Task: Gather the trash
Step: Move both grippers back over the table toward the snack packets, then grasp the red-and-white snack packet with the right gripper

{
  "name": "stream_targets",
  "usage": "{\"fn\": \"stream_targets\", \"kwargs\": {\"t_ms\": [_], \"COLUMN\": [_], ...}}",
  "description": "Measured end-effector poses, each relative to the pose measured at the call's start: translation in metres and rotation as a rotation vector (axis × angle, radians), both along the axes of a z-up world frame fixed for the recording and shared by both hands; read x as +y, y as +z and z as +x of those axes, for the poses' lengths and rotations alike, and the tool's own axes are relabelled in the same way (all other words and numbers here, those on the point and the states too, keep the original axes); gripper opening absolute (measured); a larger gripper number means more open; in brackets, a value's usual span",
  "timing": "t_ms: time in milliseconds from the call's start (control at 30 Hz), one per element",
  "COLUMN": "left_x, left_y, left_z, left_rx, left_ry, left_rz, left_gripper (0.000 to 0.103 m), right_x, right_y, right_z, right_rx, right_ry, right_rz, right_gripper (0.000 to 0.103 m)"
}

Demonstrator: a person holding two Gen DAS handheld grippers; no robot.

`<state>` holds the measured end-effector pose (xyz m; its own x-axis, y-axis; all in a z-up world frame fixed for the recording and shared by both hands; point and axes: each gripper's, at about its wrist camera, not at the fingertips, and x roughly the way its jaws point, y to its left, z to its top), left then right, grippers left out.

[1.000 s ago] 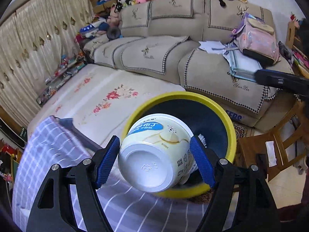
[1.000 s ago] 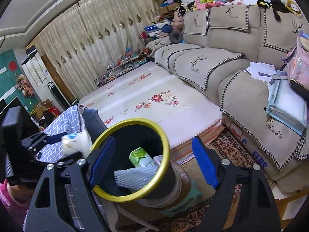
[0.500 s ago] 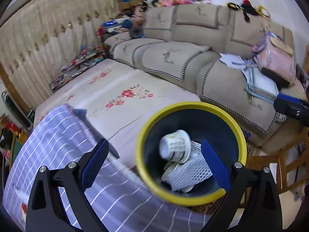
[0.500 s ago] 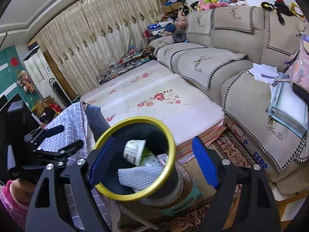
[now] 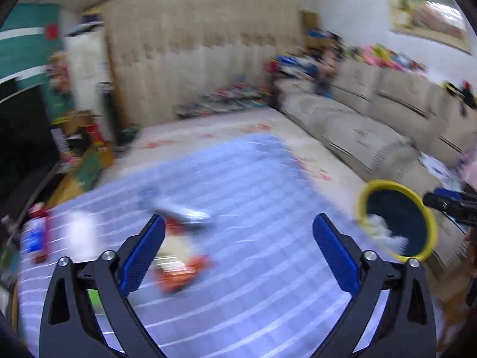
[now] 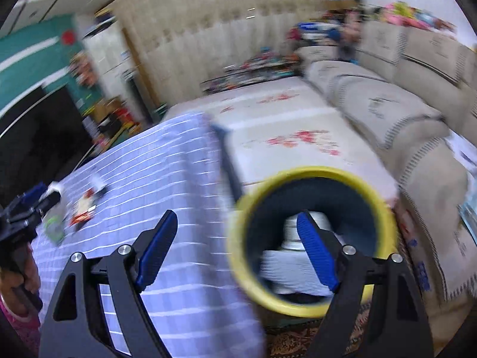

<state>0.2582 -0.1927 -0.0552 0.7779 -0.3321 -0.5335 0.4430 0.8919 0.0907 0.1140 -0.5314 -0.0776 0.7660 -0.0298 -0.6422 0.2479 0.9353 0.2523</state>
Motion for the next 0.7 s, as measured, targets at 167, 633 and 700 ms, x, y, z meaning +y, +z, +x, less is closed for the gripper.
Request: {"fn": "stream_targets", "kwargs": {"t_ms": [167, 633, 700], "left_x": [0.116, 0.227, 0.219], "left_y": [-0.001, -0.030, -0.030], "left_z": [0.019, 0.034, 0.037], "left_rx": [-0.053, 0.005, 0.011], "left_ry": [0.252, 0.465, 0.459], "left_rz": [-0.035, -0.186, -0.187], "left_gripper": [0.098, 0.098, 0.098], "right_x": [0.096, 0.275, 0.279], "right_y": [0.004, -0.036, -0.042], "right_z": [0.065, 0.201, 0.211], "right_rx": [0.018, 0.192, 0.218], "right_ry": [0.246, 0.543, 0.524], "right_rz": [-0.039, -0.191, -0.203], "right_gripper": [0.078, 0.078, 0.077]}}
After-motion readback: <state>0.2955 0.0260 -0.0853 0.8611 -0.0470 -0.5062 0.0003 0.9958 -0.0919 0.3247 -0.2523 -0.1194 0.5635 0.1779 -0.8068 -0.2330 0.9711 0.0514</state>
